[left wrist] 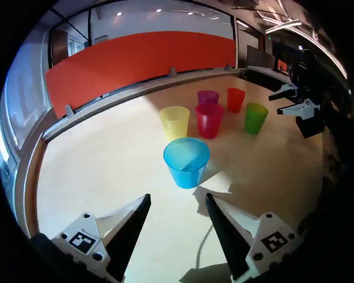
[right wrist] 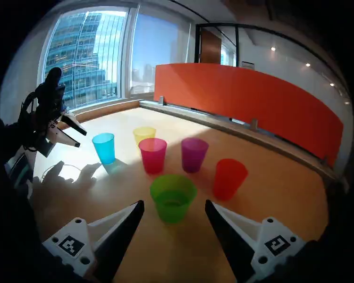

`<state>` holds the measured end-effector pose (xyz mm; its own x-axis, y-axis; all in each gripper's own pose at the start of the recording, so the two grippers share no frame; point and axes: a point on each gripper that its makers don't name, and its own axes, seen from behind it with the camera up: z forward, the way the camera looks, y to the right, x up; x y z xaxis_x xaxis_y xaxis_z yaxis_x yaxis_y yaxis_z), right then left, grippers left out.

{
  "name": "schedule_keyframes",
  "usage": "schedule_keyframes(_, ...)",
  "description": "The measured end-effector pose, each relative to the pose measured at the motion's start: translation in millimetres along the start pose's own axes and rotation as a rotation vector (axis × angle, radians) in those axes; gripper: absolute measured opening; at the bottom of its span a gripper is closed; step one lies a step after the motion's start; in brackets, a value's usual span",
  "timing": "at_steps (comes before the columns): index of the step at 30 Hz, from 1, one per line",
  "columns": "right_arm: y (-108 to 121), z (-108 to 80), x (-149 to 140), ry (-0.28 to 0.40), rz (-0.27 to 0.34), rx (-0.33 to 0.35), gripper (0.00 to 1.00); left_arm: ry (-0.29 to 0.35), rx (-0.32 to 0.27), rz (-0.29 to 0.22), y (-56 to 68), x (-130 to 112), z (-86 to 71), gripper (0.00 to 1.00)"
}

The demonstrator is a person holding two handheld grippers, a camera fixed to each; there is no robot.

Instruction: Pour water

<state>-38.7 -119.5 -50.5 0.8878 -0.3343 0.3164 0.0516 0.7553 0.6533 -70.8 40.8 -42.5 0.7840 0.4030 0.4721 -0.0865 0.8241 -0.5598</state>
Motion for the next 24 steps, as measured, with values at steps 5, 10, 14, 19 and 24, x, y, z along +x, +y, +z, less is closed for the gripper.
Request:
schedule_keyframes(5,-3,-16.9,4,0.039,0.022,-0.031,1.00,0.055,0.034,-0.021,0.8,6,-14.8,0.85)
schedule_keyframes(10,4,-32.7,12,0.084,0.033,-0.086,1.00,0.118,0.081,-0.029,-1.8,15,-30.1,0.85)
schedule_keyframes(14,15,-45.5,24,0.128,0.035,-0.146,1.00,0.176,0.133,-0.033,-8.4,26,-41.9,0.85)
schedule_keyframes(19,29,-61.1,49,0.212,0.050,-0.217,1.00,0.264,0.201,-0.041,-17.5,45,-56.6,0.85)
schedule_keyframes(24,43,-72.4,70,0.294,0.065,-0.286,1.00,0.350,0.261,-0.042,-22.1,66,-71.1,0.85)
